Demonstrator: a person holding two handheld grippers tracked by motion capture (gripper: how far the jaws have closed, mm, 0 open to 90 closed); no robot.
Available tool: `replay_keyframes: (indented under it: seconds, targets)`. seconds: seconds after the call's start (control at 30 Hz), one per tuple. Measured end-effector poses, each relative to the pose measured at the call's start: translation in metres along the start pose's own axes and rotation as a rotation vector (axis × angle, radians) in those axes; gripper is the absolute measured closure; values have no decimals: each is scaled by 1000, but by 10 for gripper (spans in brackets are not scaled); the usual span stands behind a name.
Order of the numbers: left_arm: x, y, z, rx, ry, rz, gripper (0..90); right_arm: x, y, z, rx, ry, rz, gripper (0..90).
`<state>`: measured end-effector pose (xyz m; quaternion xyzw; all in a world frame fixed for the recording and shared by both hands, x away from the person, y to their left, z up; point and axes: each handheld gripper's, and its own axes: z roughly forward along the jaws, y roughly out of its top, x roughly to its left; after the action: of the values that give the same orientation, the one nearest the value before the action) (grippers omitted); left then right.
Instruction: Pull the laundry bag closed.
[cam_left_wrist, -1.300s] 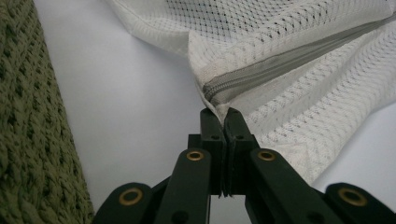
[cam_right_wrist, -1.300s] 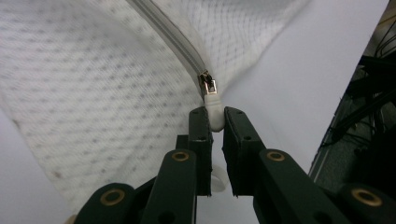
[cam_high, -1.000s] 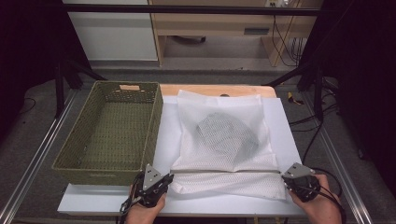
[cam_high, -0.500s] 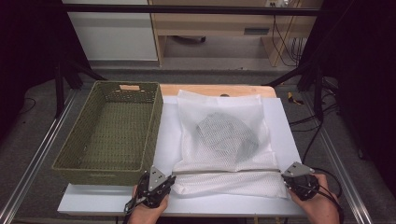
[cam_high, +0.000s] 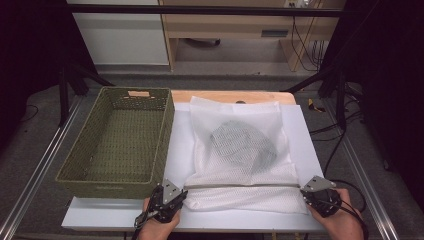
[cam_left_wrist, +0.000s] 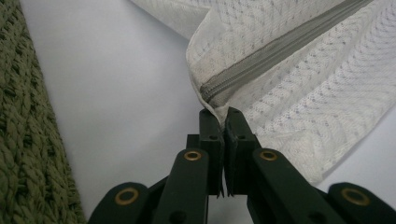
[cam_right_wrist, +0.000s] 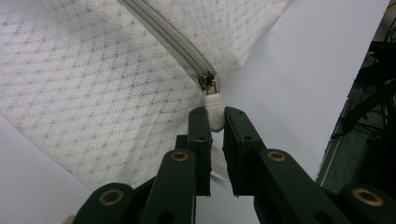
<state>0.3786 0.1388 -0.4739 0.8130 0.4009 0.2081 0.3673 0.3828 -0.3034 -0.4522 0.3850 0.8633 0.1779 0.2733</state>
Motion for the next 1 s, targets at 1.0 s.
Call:
replay_keyframes:
  seconds: [1.0]
  targets:
    - [-1,-5,0,45,9,15,850,9,-7,-2,15,27,-14,810]
